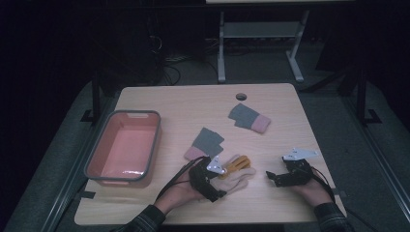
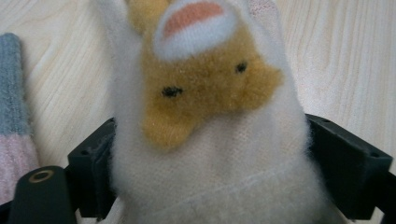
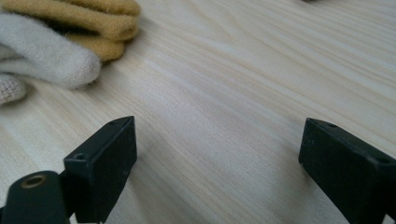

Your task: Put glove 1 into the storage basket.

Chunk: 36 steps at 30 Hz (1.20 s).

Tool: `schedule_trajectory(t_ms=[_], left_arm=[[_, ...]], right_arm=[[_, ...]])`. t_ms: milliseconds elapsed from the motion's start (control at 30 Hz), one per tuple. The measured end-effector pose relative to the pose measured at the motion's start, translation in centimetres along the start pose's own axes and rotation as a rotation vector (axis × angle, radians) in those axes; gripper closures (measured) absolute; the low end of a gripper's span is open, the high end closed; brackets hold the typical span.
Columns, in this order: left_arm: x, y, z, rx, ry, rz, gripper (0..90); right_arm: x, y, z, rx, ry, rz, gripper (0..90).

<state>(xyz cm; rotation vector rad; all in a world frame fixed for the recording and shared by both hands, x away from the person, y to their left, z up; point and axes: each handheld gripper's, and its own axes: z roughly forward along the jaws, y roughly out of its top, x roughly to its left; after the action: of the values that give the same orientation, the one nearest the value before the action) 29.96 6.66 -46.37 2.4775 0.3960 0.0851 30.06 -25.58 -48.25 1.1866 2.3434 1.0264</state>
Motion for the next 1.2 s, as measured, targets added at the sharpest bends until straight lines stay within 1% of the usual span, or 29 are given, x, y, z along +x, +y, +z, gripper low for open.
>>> schedule_trajectory(t_ms=[33,100,167,267,300,333,433,567,633,667,800,933,1067,1100,1200], left_arm=[[0.0,0.0,-0.1,0.004,0.003,0.008,14.2],[0.0,0.0,-0.3,0.003,-0.001,0.014,18.9],[0.0,-0.1,-0.3,-0.009,0.001,0.009,24.2],[0.0,-0.2,-0.6,-0.016,-0.010,0.018,35.5],[0.1,-0.2,-0.7,-0.020,-0.019,0.017,40.3],[0.1,-0.2,-0.6,-0.031,-0.022,0.005,44.7],[0.2,-0.2,-0.8,-0.030,-0.045,0.009,53.0],[0.2,-0.2,-0.8,-0.029,-0.065,-0.001,63.6],[0.4,-0.2,-0.9,-0.026,-0.074,-0.002,64.1],[0.5,-0.3,-0.9,-0.033,-0.086,-0.015,64.5],[0.8,-0.3,-1.2,-0.055,-0.096,-0.034,65.6],[0.9,-0.2,-1.6,-0.063,-0.098,-0.035,65.9],[1.1,0.0,-2.4,-0.079,-0.096,-0.041,66.0],[1.2,0.1,-2.7,-0.077,-0.096,-0.036,66.0],[1.4,0.3,-3.5,-0.083,-0.093,-0.050,66.2]], right_arm=[[0.0,0.0,0.0,0.000,0.000,0.000,11.0],[0.0,0.0,0.0,-0.002,0.001,-0.001,11.9],[0.0,0.0,-0.1,0.000,-0.001,0.001,12.1],[0.0,0.0,-0.1,0.001,-0.001,0.001,12.1],[0.0,0.0,-0.1,0.000,-0.001,0.000,12.1],[0.0,0.0,-0.1,0.001,-0.001,0.001,12.1],[0.0,0.0,-0.1,0.000,-0.001,0.001,12.1],[0.0,0.0,-0.1,0.000,-0.001,0.001,12.3],[0.0,0.0,-0.1,0.000,-0.001,0.000,12.2],[0.0,0.0,-0.1,0.000,-0.001,0.000,12.2],[0.0,0.0,-0.1,0.001,0.000,0.000,12.2],[0.0,0.0,-0.1,0.001,0.002,-0.001,12.1],[0.0,0.0,-0.1,0.001,0.003,-0.001,12.1],[0.0,0.0,-0.1,0.002,0.004,-0.002,12.1],[0.1,0.0,-0.1,0.002,0.004,-0.001,12.1]])
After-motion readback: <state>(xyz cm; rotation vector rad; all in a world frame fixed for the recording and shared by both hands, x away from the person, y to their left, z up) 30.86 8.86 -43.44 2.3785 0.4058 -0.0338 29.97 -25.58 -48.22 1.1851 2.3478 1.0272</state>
